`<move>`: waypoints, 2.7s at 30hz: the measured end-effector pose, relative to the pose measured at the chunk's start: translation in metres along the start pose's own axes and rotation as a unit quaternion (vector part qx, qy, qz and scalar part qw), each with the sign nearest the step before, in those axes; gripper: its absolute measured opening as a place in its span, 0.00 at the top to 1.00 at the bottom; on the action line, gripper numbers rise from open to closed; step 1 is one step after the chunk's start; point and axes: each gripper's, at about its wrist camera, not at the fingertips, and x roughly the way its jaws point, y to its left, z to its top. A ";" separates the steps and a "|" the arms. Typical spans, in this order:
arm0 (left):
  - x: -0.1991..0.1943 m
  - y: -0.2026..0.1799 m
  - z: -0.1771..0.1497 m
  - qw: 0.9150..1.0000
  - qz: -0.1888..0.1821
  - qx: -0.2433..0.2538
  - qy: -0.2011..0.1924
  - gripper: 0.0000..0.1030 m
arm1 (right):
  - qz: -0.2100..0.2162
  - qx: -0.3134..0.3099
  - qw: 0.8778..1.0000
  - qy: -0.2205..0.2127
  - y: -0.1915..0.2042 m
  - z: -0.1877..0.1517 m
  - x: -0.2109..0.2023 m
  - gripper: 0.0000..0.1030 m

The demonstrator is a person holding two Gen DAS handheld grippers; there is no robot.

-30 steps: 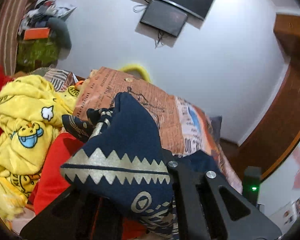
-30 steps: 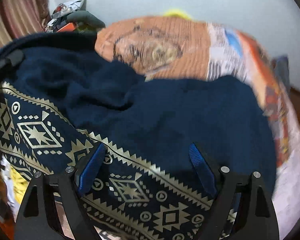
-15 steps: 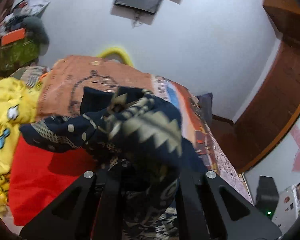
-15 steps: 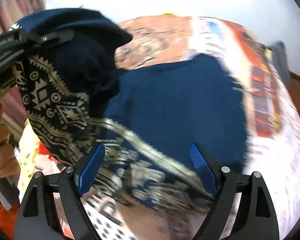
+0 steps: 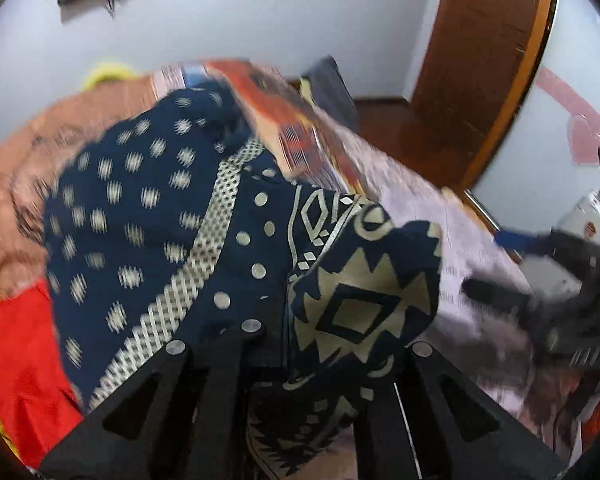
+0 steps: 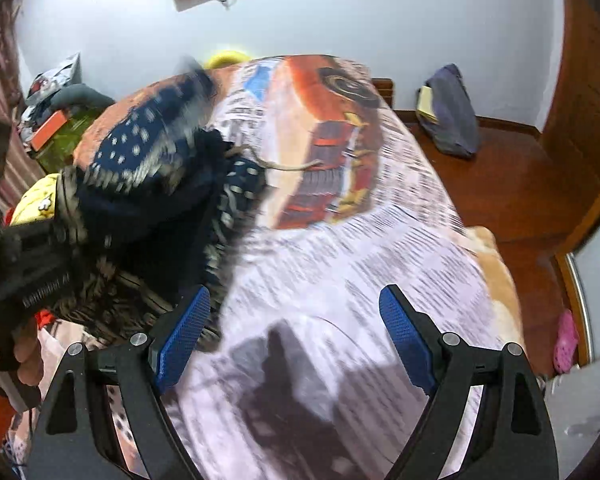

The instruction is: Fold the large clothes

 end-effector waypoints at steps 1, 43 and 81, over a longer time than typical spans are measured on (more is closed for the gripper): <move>0.000 0.002 -0.005 1.000 -0.007 0.001 0.006 0.95 | -0.003 0.001 1.000 0.001 -0.002 -0.004 -0.005 0.18; -0.090 0.074 -0.078 0.994 0.100 -0.032 -0.001 0.36 | 0.049 -0.063 0.995 0.056 0.085 -0.013 0.034 0.18; -0.037 0.147 -0.035 0.983 -0.062 -0.172 0.012 0.21 | 0.148 0.062 0.983 0.092 0.036 0.017 0.080 0.17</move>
